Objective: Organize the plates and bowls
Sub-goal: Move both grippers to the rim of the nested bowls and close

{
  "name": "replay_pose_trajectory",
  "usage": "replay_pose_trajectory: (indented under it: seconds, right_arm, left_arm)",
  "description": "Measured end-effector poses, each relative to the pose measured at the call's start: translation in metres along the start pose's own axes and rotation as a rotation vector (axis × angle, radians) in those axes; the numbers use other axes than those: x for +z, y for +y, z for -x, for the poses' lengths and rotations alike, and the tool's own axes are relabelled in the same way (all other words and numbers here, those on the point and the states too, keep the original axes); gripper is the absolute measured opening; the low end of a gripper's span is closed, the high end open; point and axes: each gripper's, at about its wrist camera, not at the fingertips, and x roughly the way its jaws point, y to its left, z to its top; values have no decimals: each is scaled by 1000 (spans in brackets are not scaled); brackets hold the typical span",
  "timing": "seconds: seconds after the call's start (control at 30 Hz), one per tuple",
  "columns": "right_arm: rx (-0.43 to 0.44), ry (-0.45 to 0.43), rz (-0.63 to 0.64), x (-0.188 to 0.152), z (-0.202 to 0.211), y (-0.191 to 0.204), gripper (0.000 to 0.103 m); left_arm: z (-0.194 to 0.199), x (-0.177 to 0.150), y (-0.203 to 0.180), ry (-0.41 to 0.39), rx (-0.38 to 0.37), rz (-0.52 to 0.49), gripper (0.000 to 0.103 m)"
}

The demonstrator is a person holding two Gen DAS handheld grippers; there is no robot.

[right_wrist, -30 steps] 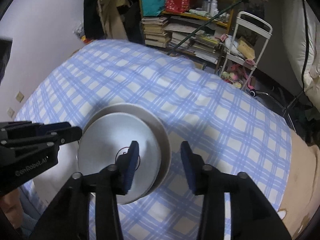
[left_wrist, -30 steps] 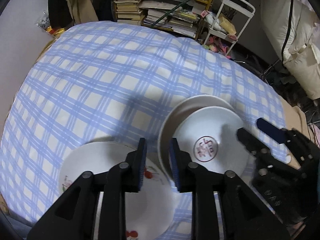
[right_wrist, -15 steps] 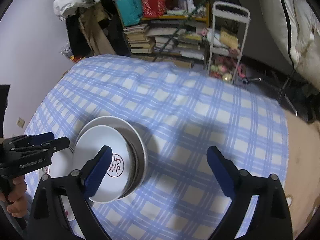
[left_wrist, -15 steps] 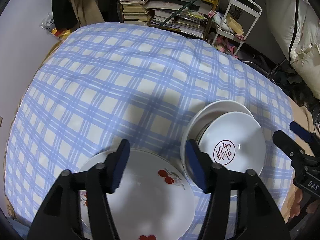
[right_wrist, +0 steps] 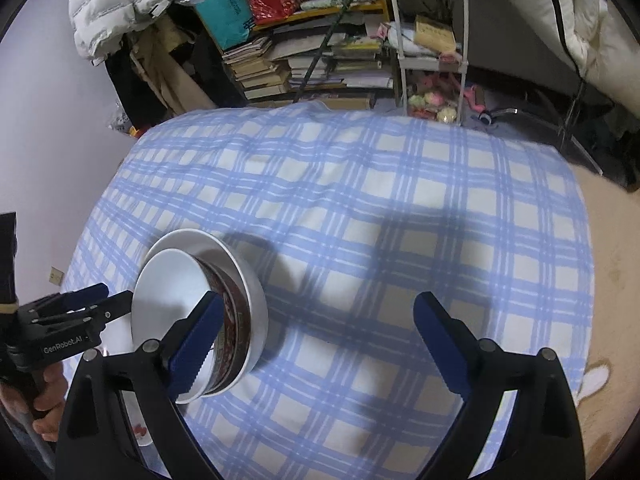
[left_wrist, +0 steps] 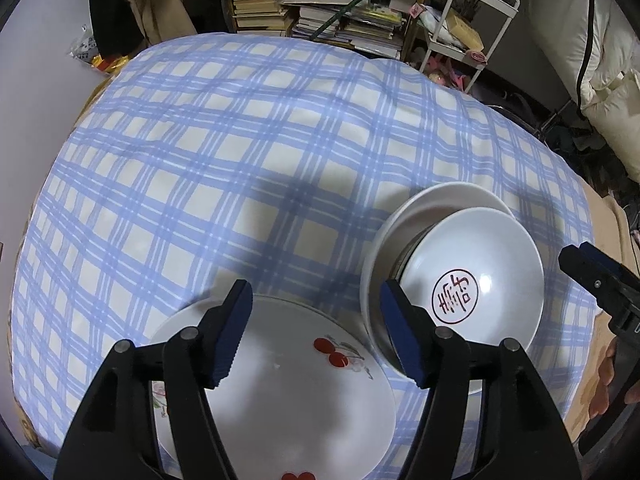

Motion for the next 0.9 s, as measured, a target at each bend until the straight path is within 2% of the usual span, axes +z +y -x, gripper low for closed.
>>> replay_pose_trajectory:
  seconds: [0.17, 0.5, 0.9]
  right_arm:
    - [-4, 21, -21, -2, -6, -5, 100]
    - [-18, 80, -14, -6, -19, -8, 100]
    - [-9, 136, -17, -9, -33, -5, 100]
  left_arm:
    - [-2, 3, 2, 7, -9, 6, 65]
    - [1, 5, 12, 15, -83, 60, 65]
    - [-8, 3, 4, 31, -30, 27, 65]
